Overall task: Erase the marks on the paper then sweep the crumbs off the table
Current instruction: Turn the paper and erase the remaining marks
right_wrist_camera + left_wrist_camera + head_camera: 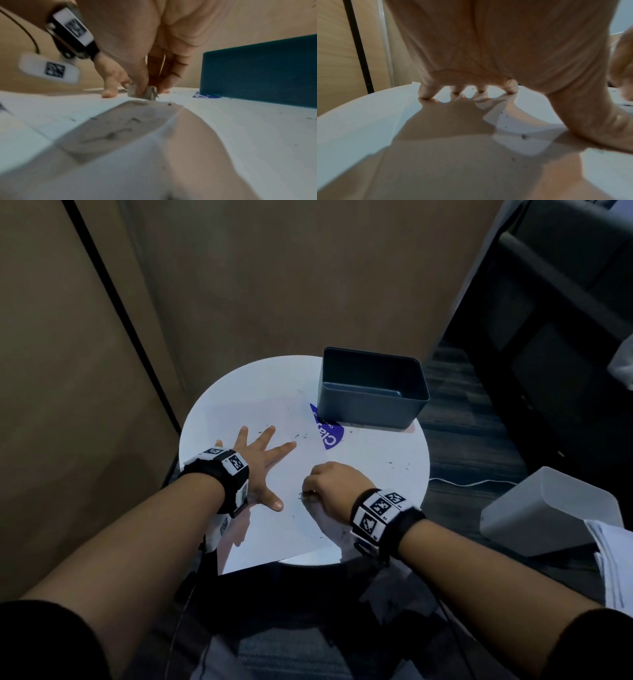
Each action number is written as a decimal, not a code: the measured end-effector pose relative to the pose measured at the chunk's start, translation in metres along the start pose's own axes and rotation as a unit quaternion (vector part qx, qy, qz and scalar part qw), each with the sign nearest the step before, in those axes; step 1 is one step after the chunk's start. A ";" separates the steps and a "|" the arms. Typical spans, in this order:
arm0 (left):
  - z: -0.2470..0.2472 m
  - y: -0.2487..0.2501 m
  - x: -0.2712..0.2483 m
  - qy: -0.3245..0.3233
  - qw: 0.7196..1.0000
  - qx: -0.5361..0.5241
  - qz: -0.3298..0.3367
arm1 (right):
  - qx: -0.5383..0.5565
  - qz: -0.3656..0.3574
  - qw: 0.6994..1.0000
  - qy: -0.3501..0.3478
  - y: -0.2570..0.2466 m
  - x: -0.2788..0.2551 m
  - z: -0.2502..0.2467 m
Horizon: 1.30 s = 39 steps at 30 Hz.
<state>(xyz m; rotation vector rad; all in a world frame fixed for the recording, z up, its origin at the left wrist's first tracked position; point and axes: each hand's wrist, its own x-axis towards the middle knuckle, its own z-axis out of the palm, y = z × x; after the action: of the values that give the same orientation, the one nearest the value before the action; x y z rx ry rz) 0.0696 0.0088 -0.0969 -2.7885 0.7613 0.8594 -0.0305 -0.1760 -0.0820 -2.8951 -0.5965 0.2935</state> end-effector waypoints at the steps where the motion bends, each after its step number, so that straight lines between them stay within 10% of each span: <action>1: 0.001 0.000 0.000 -0.001 1.000 0.001 -0.002 | 0.001 0.005 1.000 -0.008 -0.002 0.001 0.003; 8: 0.006 0.002 -0.002 0.003 1.000 0.005 0.004 | 0.010 -0.052 0.995 -0.086 -0.005 -0.043 0.012; 13: -0.001 0.001 0.000 0.013 1.000 0.003 -0.003 | 0.015 -0.007 1.000 0.025 0.000 0.015 -0.016; 20: 0.005 -0.001 0.003 0.011 1.000 -0.001 -0.005 | -0.002 -0.053 0.999 0.010 -0.006 0.003 0.016; 24: 0.012 -0.002 0.002 0.008 1.000 -0.003 -0.003 | -0.001 -0.099 0.992 -0.080 -0.013 -0.028 0.019; 32: 0.002 0.001 0.000 0.010 1.000 -0.002 -0.006 | 0.007 -0.012 0.999 -0.031 -0.012 0.022 -0.011; 39: 0.010 -0.002 -0.001 0.015 1.000 0.001 -0.002 | -0.014 -0.093 0.990 -0.102 -0.022 -0.039 0.019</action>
<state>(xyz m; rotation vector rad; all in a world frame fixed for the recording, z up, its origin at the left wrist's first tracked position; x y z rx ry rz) 0.0653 0.0138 -0.1043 -2.8068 0.7598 0.8187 -0.0782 -0.1699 -0.0894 -2.8278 -0.9035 0.5637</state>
